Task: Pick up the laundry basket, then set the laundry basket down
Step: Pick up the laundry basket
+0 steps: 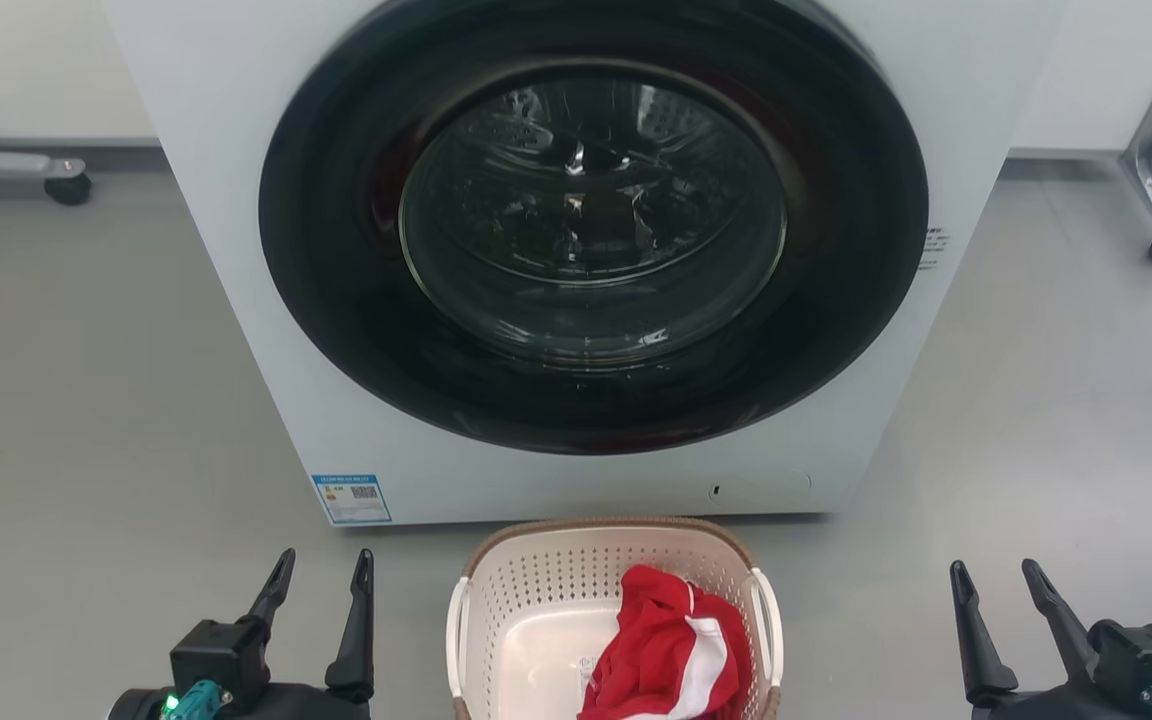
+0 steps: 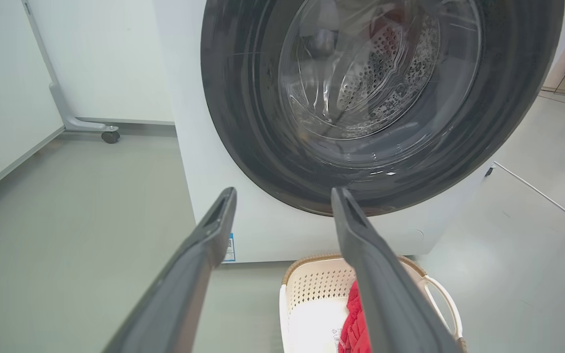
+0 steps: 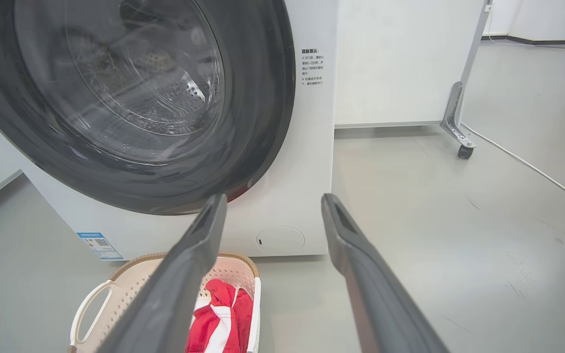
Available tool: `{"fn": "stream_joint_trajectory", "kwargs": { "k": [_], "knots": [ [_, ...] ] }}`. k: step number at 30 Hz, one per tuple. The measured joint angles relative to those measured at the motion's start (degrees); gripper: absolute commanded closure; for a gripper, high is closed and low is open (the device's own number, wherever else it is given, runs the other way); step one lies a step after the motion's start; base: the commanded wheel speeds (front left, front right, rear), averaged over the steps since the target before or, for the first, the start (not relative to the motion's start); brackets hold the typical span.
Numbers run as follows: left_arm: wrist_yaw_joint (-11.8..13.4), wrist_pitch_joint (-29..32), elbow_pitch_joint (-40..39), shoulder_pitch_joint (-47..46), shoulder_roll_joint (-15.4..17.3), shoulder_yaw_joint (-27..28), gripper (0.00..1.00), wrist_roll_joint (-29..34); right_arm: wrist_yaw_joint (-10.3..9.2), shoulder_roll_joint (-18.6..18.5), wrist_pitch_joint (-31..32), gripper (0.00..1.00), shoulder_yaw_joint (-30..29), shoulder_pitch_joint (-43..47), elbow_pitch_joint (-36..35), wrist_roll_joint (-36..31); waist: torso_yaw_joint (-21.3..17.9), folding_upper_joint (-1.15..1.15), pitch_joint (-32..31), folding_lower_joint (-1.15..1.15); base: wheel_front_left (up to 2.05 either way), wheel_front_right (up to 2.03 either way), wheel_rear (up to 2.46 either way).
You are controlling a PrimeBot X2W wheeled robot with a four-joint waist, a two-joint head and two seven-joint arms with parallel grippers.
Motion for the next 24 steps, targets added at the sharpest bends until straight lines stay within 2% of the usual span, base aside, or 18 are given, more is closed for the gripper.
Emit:
{"fn": "stream_joint_trajectory", "kwargs": {
  "k": [12,24],
  "knots": [
    [0.0,0.5,-1.7,-3.8,-1.2,0.0,0.00,0.0,0.00,0.0,0.1,0.00,-0.4,-3.7,-1.2,0.0,0.1,0.00,7.1,0.00,0.00,0.00,0.00],
    [0.0,1.4,-2.8,-10.5,-2.1,0.1,0.00,0.3,0.00,0.0,0.7,0.00,-0.7,-10.3,-2.3,0.0,0.4,0.00,17.2,0.01,0.00,0.00,0.00]
  ]
}}
